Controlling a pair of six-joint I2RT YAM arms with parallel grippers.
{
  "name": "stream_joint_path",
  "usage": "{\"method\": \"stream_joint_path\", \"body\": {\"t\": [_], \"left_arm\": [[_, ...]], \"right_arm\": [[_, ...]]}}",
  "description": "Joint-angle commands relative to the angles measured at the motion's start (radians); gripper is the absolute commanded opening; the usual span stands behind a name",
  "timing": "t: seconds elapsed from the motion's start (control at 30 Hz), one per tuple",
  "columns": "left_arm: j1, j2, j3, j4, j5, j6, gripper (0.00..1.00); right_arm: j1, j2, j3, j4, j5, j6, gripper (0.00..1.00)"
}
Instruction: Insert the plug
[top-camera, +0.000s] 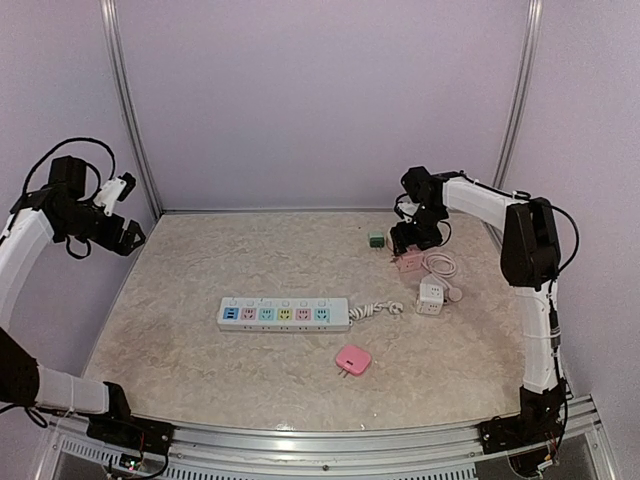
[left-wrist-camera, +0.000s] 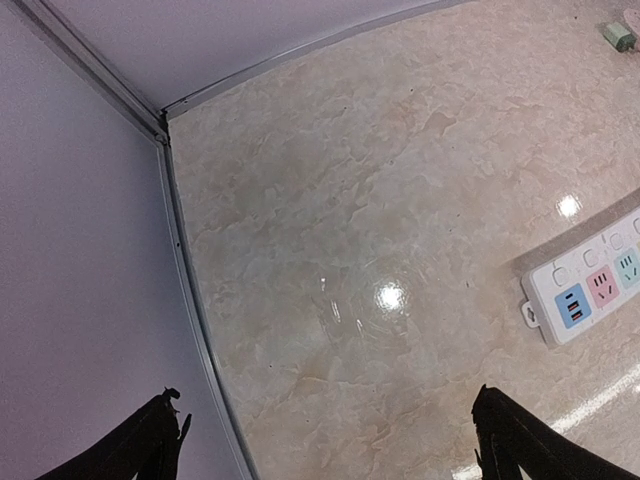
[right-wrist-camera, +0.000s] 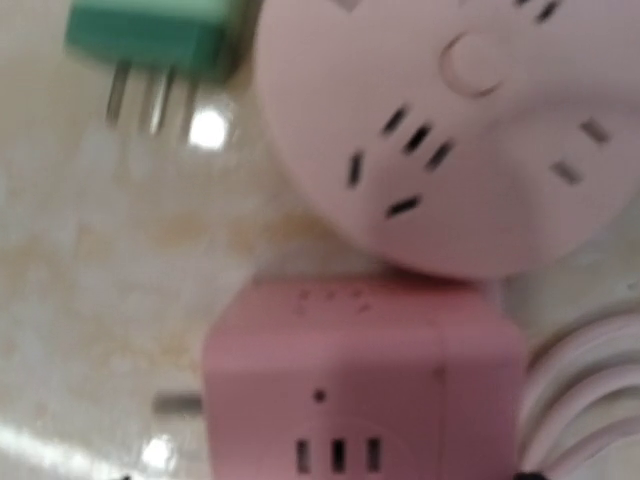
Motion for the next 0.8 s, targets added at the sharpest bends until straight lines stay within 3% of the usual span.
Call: {"method": "stream_joint_path", "body": {"t": [0.0,0.2,0.47,0.6,0.67,0.77], "left_arm": [[0.004,0.017,0.009,0.010,-0.001,-0.022,0.99],[0.004,0.016,0.008,0.007,-0.005,-0.022,0.99],[0.003,0.014,0.012,0.000,-0.008,-0.015,0.99],[0.002,0.010,0.026,-0.020,-0.010,0.004,0.99],[0.002,0.013,0.040,-0.040,-0.016,0.016,0.99],[0.001,0.016,0.079,-0.088,-0.016,0.030,0.99]], "right_arm": [[0.000,-0.015,-0.023,-0.042,-0.067,-0.058,0.75],[-0.003,-0.010,-0.032,-0.037,-0.029,-0.082,0.60],[-0.006,0.012,-0.041,-0.049,-0.013,-0.097,0.52],[-0.006,0.000,-0.055,-0.047,-0.045,-0.110,0.25],[-0.005,-0.029,-0.067,-0.030,-0.047,-0.116,0.03],[-0.001,-0.117,-0.130,0.046,-0.015,-0.123,0.00]]}}
